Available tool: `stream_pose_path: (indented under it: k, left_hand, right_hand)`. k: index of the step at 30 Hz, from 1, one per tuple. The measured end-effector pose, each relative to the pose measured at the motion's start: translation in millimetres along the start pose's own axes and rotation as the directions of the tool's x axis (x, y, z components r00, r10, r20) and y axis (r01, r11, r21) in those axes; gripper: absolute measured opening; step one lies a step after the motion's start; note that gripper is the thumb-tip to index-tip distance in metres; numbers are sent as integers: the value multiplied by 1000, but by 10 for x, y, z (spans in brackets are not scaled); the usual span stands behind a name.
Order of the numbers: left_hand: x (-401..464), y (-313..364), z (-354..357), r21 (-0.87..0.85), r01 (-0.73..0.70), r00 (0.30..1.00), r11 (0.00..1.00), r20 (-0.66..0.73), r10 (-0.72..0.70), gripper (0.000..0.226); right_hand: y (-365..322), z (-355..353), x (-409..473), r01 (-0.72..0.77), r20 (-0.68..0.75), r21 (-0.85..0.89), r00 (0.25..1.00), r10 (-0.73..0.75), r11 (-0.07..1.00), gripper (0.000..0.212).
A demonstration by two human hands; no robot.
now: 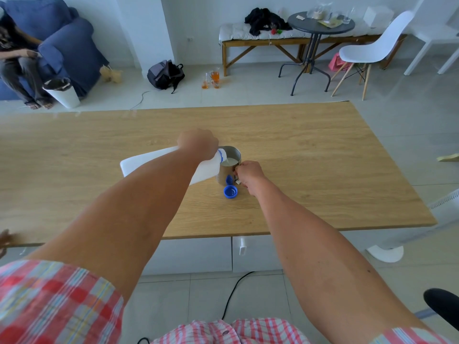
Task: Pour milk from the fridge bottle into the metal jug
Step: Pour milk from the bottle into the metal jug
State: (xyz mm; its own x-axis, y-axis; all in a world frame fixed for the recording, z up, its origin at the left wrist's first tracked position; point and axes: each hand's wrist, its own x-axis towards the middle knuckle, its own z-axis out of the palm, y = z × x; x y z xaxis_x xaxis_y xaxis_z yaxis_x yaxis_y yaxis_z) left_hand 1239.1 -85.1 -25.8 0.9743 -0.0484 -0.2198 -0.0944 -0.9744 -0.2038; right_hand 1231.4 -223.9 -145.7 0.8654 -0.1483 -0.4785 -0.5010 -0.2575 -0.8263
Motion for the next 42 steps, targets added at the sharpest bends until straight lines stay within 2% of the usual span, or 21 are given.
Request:
stream_pose_path:
  k: [42]
  left_hand:
    - [-19,3,-40,21,-11,1000,1000,12,11,10]
  right_hand:
    - [12,12,46,4,13,5,1000,-4,1000,24]
